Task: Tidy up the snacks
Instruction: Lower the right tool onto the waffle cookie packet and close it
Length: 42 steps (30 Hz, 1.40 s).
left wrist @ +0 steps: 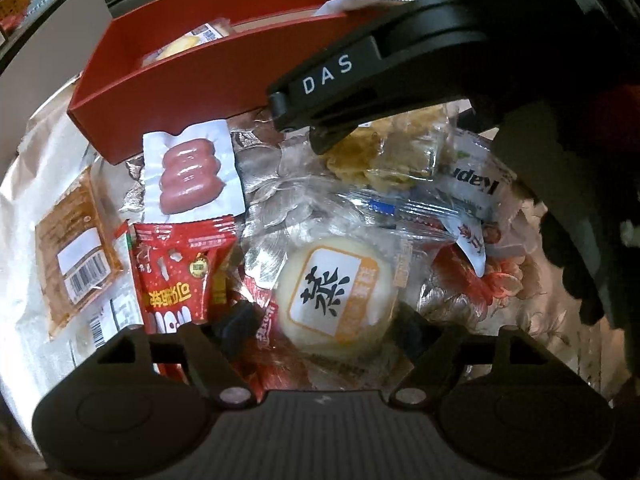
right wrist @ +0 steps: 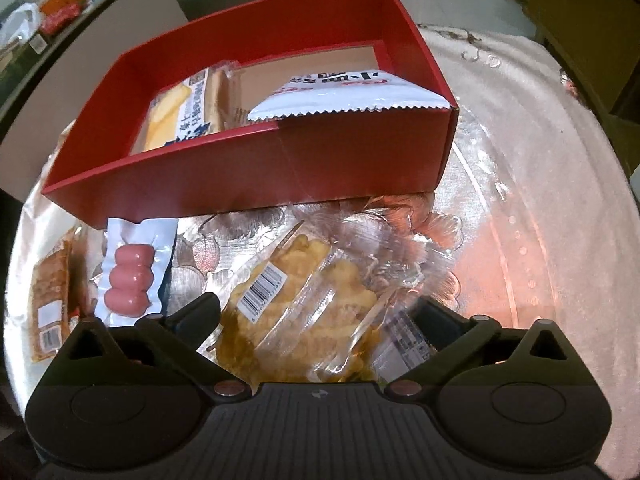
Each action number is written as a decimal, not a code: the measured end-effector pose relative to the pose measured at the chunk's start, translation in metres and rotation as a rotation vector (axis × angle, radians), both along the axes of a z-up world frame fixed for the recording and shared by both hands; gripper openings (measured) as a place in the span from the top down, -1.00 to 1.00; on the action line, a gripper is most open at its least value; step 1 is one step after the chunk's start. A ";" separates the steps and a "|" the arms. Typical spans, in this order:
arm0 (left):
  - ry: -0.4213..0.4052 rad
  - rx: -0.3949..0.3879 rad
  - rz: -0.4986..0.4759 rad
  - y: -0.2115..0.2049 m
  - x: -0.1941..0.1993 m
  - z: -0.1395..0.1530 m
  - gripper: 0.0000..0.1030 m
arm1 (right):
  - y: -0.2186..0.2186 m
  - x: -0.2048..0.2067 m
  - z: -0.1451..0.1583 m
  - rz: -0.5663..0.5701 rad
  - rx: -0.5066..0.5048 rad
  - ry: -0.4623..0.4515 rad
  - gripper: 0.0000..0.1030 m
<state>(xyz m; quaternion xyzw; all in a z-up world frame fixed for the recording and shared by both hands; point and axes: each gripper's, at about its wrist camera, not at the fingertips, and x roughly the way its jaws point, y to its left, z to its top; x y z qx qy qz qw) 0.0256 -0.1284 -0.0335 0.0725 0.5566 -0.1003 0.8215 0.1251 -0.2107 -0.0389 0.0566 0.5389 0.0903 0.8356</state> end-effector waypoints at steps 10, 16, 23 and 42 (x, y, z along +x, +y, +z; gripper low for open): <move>0.008 0.002 -0.030 -0.007 0.002 -0.002 -0.52 | 0.000 -0.019 -0.002 -0.011 -0.008 -0.130 -1.00; 0.004 0.000 -0.043 -0.007 0.001 -0.003 -0.59 | 0.003 -0.014 -0.001 0.029 -0.039 -0.097 -1.00; 0.006 -0.024 -0.044 -0.006 0.001 -0.005 -0.73 | 0.010 -0.008 -0.001 0.083 -0.089 -0.062 -1.00; 0.027 -0.178 0.087 0.035 0.013 0.018 -0.04 | 0.002 -0.028 0.035 0.189 -0.037 -0.107 -0.44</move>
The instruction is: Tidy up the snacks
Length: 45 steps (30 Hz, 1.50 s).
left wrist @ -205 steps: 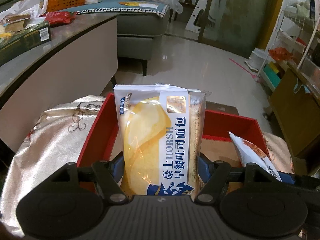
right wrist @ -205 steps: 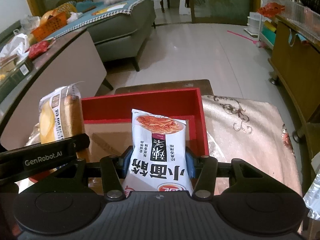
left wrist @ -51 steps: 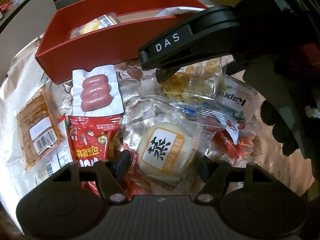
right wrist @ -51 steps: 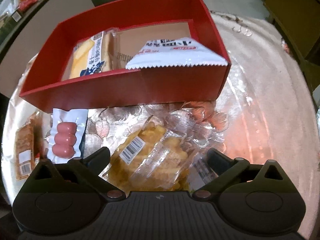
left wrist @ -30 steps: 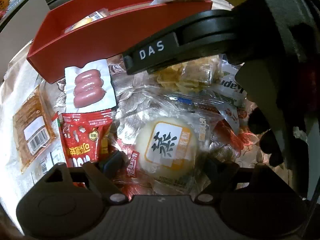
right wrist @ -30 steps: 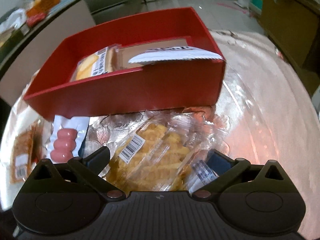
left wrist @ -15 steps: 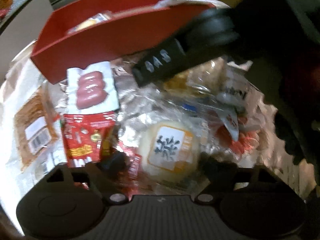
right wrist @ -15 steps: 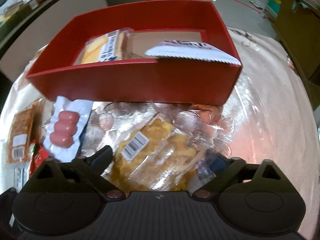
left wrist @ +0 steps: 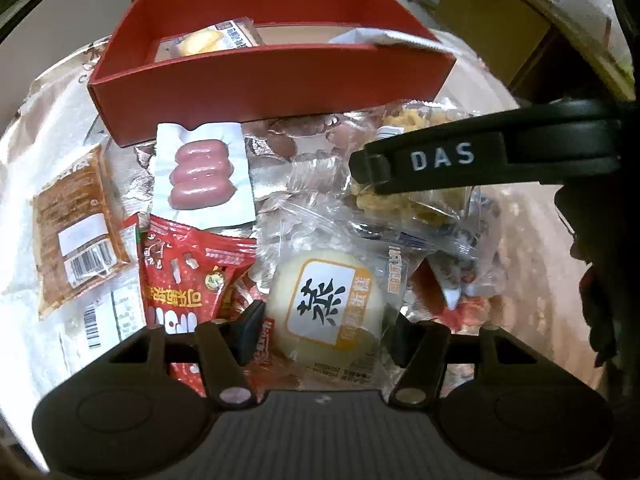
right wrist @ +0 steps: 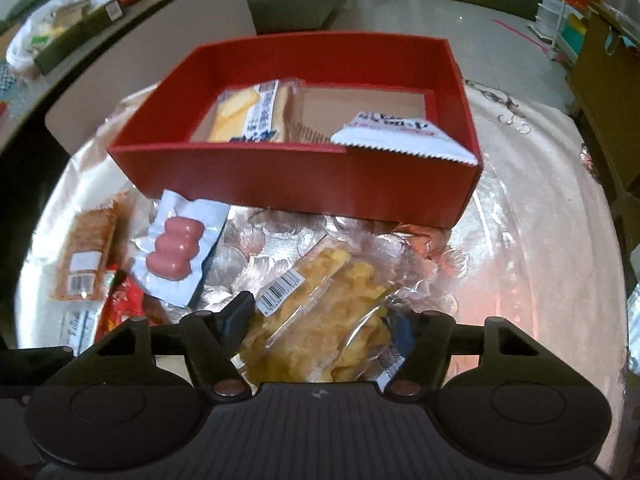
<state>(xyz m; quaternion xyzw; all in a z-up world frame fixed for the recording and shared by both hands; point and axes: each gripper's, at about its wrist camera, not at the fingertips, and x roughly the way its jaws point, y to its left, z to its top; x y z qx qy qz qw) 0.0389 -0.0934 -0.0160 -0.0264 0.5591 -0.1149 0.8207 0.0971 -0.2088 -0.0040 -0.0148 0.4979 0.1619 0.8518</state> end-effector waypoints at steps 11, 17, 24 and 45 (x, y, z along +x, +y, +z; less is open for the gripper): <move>-0.025 -0.050 0.042 0.020 0.008 0.014 -0.04 | -0.032 0.000 0.019 -0.077 0.111 -0.047 -0.27; -0.011 -0.041 0.042 0.015 0.011 0.009 -0.04 | -0.039 0.004 0.015 -0.083 0.141 -0.032 0.12; 0.022 -0.060 0.073 0.023 0.010 0.004 -0.03 | -0.052 0.005 0.007 -0.103 0.167 0.002 0.09; 0.043 -0.008 0.038 0.011 0.010 -0.012 -0.06 | 0.004 0.014 -0.043 -0.018 0.053 0.121 -1.00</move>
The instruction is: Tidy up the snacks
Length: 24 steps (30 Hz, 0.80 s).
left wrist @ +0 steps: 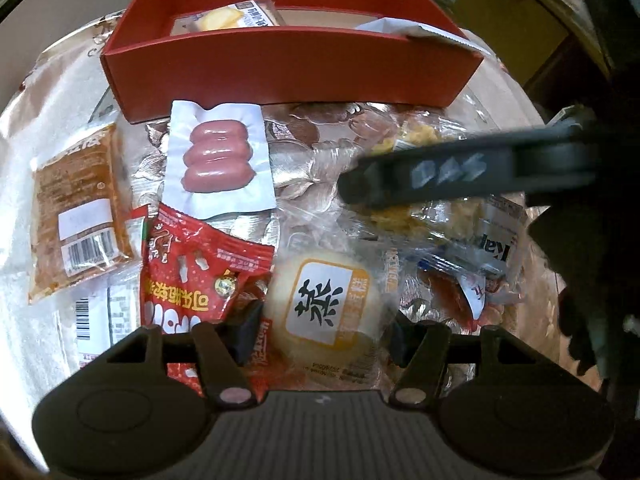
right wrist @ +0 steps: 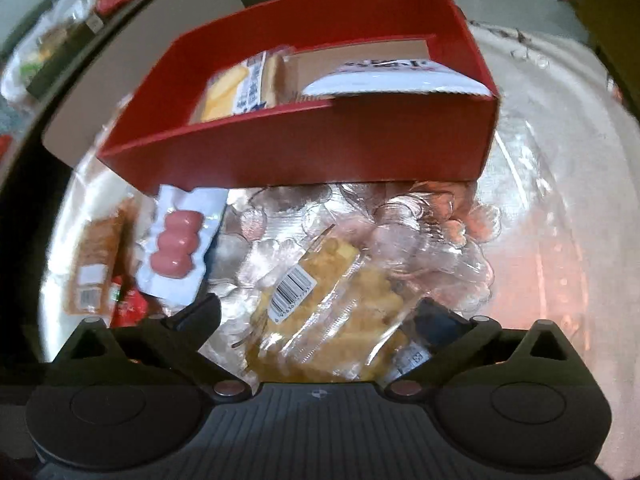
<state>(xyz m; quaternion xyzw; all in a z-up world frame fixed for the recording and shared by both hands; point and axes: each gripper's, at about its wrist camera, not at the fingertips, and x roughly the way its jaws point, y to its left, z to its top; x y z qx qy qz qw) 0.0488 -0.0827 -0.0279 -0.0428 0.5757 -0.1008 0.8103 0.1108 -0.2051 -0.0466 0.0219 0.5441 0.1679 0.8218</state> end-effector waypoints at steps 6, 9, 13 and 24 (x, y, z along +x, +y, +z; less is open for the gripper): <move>-0.005 -0.005 -0.003 0.002 -0.002 0.002 -0.06 | 0.005 -0.011 -0.004 -0.030 -0.041 -0.062 -1.00; -0.003 0.002 -0.002 0.001 -0.002 0.002 -0.06 | 0.003 -0.017 -0.005 -0.022 -0.044 -0.093 -1.00; -0.016 0.017 -0.010 -0.001 -0.004 0.002 -0.05 | 0.007 -0.016 0.000 0.024 -0.096 -0.088 -0.92; -0.058 -0.074 0.041 0.017 -0.004 0.024 -0.02 | -0.006 -0.026 0.037 0.004 -0.060 -0.133 -0.41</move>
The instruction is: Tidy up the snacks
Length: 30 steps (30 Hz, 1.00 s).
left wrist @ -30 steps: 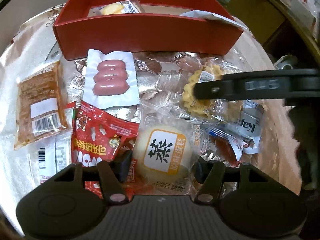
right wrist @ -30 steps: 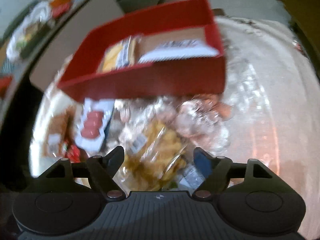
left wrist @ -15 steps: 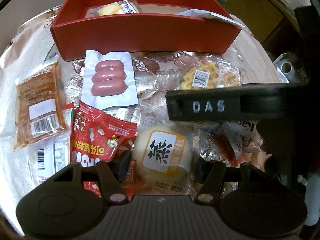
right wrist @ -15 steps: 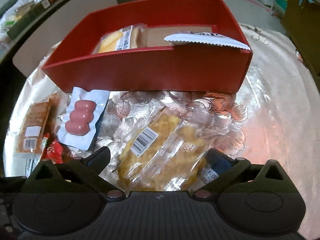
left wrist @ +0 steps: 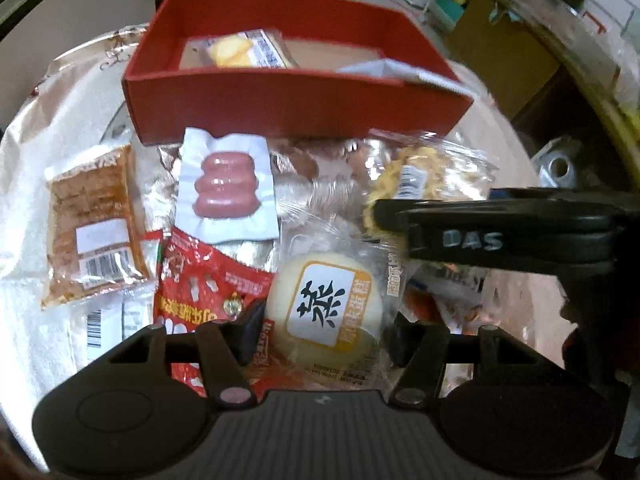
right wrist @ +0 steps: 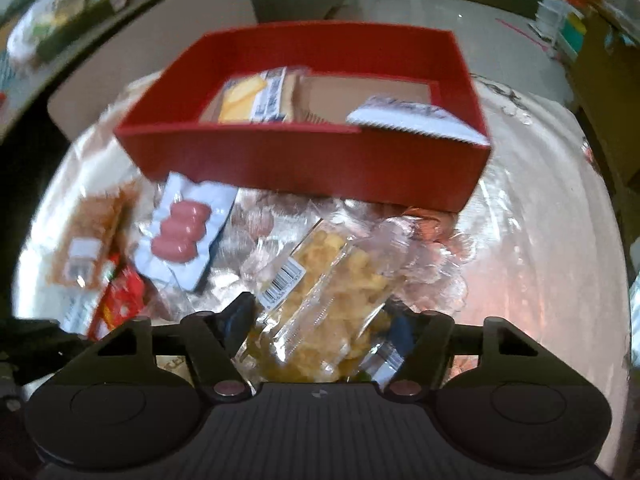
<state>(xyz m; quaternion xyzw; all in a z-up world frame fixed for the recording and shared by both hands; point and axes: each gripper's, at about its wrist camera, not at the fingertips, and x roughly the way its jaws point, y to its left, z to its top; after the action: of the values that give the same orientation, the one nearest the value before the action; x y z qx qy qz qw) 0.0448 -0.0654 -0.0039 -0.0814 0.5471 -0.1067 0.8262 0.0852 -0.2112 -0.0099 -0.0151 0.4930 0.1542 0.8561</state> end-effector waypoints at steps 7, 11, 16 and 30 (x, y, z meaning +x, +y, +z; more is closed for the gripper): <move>-0.012 -0.035 0.029 0.010 0.003 0.008 -0.02 | -0.025 0.002 0.026 -0.077 0.094 -0.059 -0.38; -0.020 -0.052 0.048 0.013 0.007 0.013 -0.02 | -0.033 0.005 0.031 -0.096 0.129 -0.069 -0.38; -0.038 -0.059 0.073 0.016 0.015 0.016 -0.02 | -0.037 0.005 0.037 -0.093 0.151 -0.079 -0.35; -0.082 -0.074 0.108 0.021 0.026 0.028 -0.02 | -0.048 0.007 0.047 -0.092 0.233 -0.085 0.12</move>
<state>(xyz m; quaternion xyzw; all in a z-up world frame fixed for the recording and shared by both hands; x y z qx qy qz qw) 0.0708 -0.0442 0.0239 -0.1369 0.5034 -0.0855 0.8489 0.0922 -0.2593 0.0366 0.1005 0.4351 0.1704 0.8784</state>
